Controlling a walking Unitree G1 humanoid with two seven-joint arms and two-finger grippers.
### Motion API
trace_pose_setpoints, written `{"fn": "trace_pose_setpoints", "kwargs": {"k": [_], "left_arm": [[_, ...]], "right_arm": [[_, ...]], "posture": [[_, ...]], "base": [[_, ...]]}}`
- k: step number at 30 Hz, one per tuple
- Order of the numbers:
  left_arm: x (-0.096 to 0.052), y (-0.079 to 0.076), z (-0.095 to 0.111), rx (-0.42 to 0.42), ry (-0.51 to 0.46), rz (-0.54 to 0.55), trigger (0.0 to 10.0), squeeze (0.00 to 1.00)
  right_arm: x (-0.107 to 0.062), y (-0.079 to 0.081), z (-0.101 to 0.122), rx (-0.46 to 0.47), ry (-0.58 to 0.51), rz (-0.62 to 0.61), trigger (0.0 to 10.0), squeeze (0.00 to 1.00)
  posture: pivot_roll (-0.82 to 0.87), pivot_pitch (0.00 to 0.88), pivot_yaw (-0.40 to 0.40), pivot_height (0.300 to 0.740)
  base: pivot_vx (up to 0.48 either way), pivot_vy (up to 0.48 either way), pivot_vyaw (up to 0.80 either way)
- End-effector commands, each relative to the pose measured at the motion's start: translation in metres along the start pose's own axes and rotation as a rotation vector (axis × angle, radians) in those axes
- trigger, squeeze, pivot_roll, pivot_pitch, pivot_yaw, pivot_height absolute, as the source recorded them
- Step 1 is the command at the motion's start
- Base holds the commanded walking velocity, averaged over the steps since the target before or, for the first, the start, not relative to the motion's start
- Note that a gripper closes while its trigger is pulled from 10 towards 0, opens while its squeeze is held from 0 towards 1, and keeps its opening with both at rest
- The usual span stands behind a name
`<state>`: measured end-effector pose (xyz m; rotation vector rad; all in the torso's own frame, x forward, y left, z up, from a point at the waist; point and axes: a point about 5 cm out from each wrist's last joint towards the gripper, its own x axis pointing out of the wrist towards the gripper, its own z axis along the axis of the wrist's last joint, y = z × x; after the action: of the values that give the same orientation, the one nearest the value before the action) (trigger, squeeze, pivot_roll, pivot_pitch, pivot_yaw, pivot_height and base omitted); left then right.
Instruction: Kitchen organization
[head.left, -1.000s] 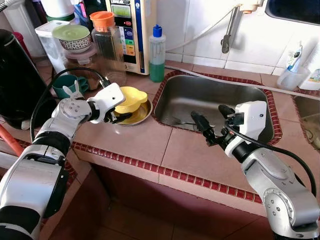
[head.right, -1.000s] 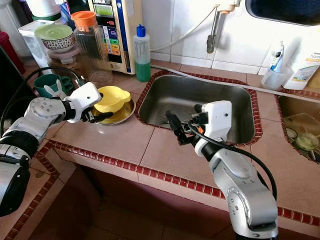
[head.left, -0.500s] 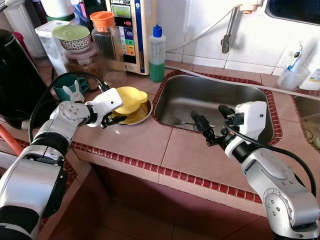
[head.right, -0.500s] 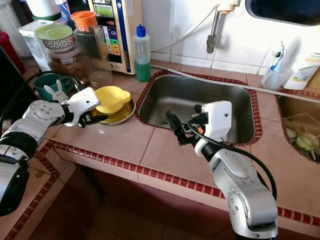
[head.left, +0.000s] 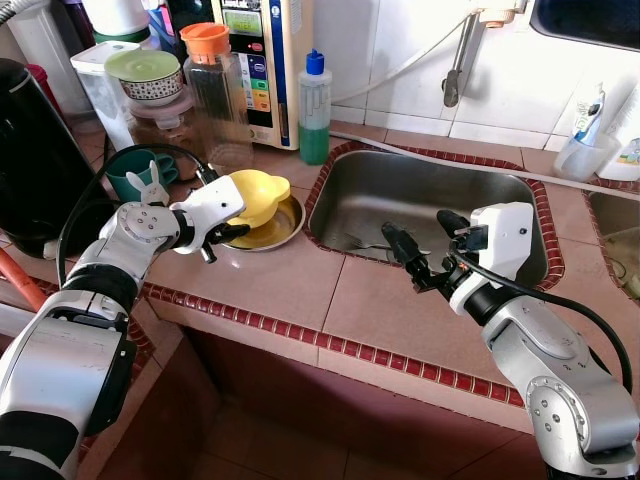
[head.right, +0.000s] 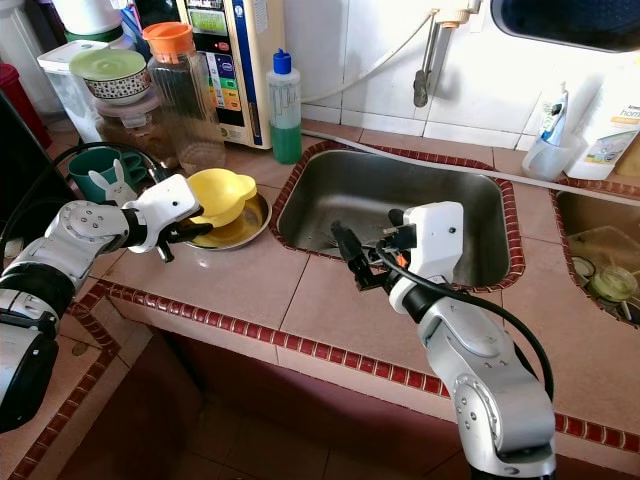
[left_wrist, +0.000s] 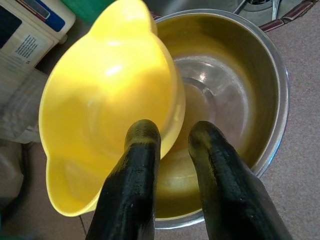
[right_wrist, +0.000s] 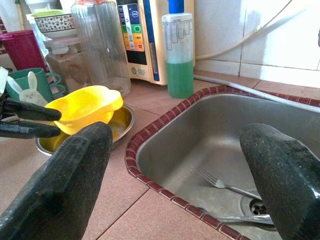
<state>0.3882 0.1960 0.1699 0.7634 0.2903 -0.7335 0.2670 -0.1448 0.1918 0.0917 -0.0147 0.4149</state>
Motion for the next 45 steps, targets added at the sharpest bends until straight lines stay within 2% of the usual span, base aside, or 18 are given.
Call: {"fn": "trace_pose_setpoints", "kwargs": {"k": [1, 26, 34, 41, 44, 45], "left_arm": [[-0.004, 0.006, 0.0, 0.008, 0.012, 0.015, 0.0, 0.0], [-0.006, 0.008, -0.002, 0.001, 0.006, 0.052, 0.0, 0.0], [-0.009, 0.02, 0.008, 0.012, -0.058, 0.197, 0.0, 0.0], [-0.011, 0.024, 0.011, -0.004, -0.111, 0.293, 0.0, 0.0], [-0.014, 0.028, 0.013, -0.016, -0.152, 0.385, 0.0, 0.0], [-0.014, 0.028, 0.013, -0.016, -0.152, 0.385, 0.0, 0.0]], "right_arm": [[-0.001, 0.001, 0.007, -0.018, -0.028, 0.009, 10.0, 0.93], [0.0, 0.0, 0.008, -0.018, -0.027, 0.009, 10.0, 0.93], [0.0, 0.0, 0.008, -0.017, -0.028, 0.006, 10.0, 0.93], [0.0, -0.001, 0.008, -0.015, -0.028, 0.005, 10.0, 0.93], [0.0, 0.0, 0.007, -0.014, -0.028, 0.007, 10.0, 0.93], [0.0, 0.0, 0.007, -0.014, -0.028, 0.007, 10.0, 0.93]], "posture": [[-0.03, 0.0, 0.058, 0.74], [-0.03, 0.0, 0.054, 0.74], [-0.03, 0.0, 0.056, 0.74], [-0.02, 0.002, 0.053, 0.74], [-0.02, 0.0, 0.05, 0.74], [-0.02, 0.0, 0.05, 0.74]], "base": [[0.0, 0.0, 0.0], [0.0, 0.0, 0.0], [0.0, 0.0, 0.0], [0.0, 0.0, 0.0], [0.0, 0.0, 0.0], [0.0, 0.0, 0.0]]}}
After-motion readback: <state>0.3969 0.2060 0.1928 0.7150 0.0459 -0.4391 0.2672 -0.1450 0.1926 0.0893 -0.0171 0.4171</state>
